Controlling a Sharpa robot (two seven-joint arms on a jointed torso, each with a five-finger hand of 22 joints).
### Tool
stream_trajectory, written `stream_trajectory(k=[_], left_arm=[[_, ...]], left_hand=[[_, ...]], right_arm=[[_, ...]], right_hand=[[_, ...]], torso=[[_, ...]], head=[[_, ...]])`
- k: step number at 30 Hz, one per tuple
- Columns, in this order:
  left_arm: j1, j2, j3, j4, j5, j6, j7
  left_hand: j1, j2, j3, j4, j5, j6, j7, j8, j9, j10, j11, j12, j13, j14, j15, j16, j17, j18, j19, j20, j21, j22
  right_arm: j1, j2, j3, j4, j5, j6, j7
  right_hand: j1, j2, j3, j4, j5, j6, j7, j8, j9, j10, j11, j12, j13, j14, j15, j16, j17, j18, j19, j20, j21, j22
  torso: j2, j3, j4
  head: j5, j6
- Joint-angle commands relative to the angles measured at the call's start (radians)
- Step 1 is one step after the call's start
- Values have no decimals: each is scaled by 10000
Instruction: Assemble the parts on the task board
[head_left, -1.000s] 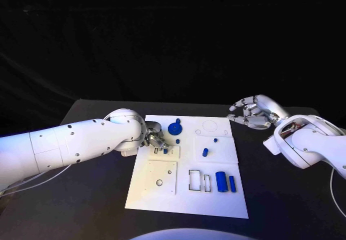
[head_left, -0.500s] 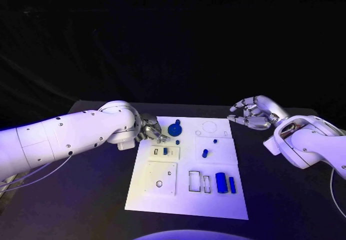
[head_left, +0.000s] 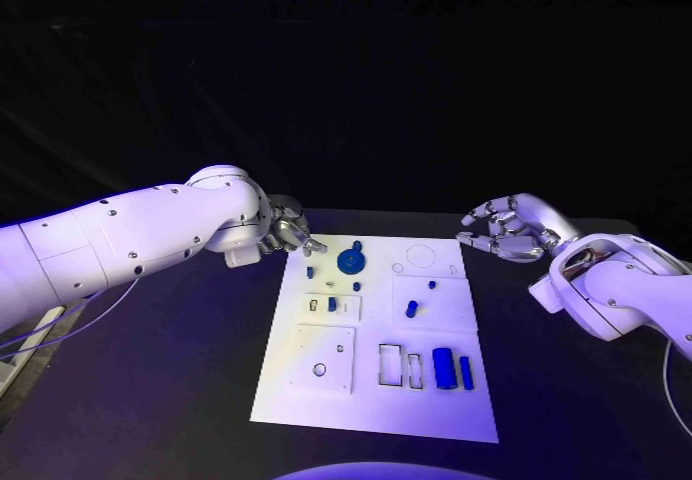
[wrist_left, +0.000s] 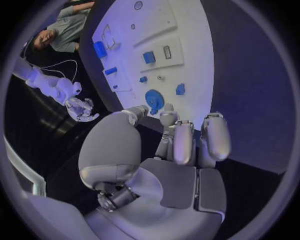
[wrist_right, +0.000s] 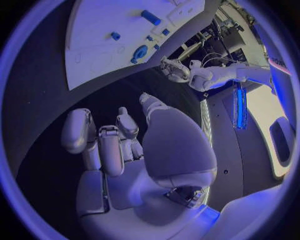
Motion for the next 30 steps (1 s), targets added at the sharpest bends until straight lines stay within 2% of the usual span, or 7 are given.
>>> stream_trajectory(k=[1, 6, 11, 17, 22, 30], left_arm=[[18, 178, -44, -265, -235, 401, 143], [-15, 510, -196, -785, -469, 578, 154], [-93, 788, -313, -1231, -587, 705, 151], [-139, 959, -366, -1567, -649, 754, 145], [-149, 1033, -383, -1740, -684, 856, 132], [-159, 1128, -434, -1876, -699, 1151, 114]], left_hand=[[91, 33, -64, 20, 8, -23, 57, -61, -37, -41, 29, -41, -15, 419, 79, -24, 379, 149, -4, 51, -41, 0], [91, 33, -64, 20, 8, -23, 57, -61, -37, -41, 29, -41, -15, 419, 79, -24, 379, 149, -4, 51, -41, 0], [78, 64, -75, 22, 3, -16, 68, -98, -78, -82, 39, -84, -80, 417, 89, -26, 375, 152, -9, 62, -48, -9], [55, 84, -87, 25, -2, -5, 74, -118, -104, -84, 46, -81, -75, 417, 95, -24, 377, 153, -13, 69, -52, -14], [37, 90, -101, 26, -7, 1, 78, -131, -121, -85, 50, -79, -74, 417, 99, -22, 378, 149, 0, 74, -44, 6], [41, 97, -110, 16, -11, 31, 74, -134, -137, -74, 50, -62, -52, 415, 103, -26, 374, 146, 13, 80, -36, 25]], right_arm=[[-8, 13, 0, 4, -71, 21, 34], [-11, 16, 0, 8, -71, 25, 32], [-13, 19, 0, 10, -71, 22, 32], [-16, 17, 1, 9, -71, 3, 35], [-17, 18, 1, 8, -71, -12, 36], [-29, 31, 1, 1, -71, -18, 38]], right_hand=[[-57, -32, 12, 56, 6, -48, -36, 49, 15, -53, 0, -35, 6, 451, -85, -42, 198, 132, -53, 4, -69, -12], [-57, -32, 12, 56, 6, -48, -36, 49, 15, -53, 0, -35, 6, 451, -85, -42, 198, 132, -53, 4, -69, -12], [-57, -32, 12, 56, 6, -48, -36, 49, 15, -53, 0, -35, 6, 451, -85, -42, 198, 132, -53, 4, -69, -12], [-45, -24, 10, 73, 8, -47, -38, 56, 18, -56, -1, -41, -2, 453, -87, -44, 203, 131, -52, 3, -76, -13], [-45, -24, 10, 73, 8, -47, -38, 56, 18, -56, -1, -41, -2, 453, -87, -44, 203, 131, -52, 3, -76, -13], [-45, -24, 10, 73, 8, -47, -38, 56, 18, -56, -1, -41, -2, 453, -87, -44, 203, 131, -52, 3, -76, -13]], torso=[[29, -17, -8], [-2, 2, -7], [12, -4, -20], [-3, 0, -19], [-6, 3, 5], [-3, -5, -10]], head=[[22, 6], [39, -33], [50, -40], [61, -69], [46, -67], [66, -67]])
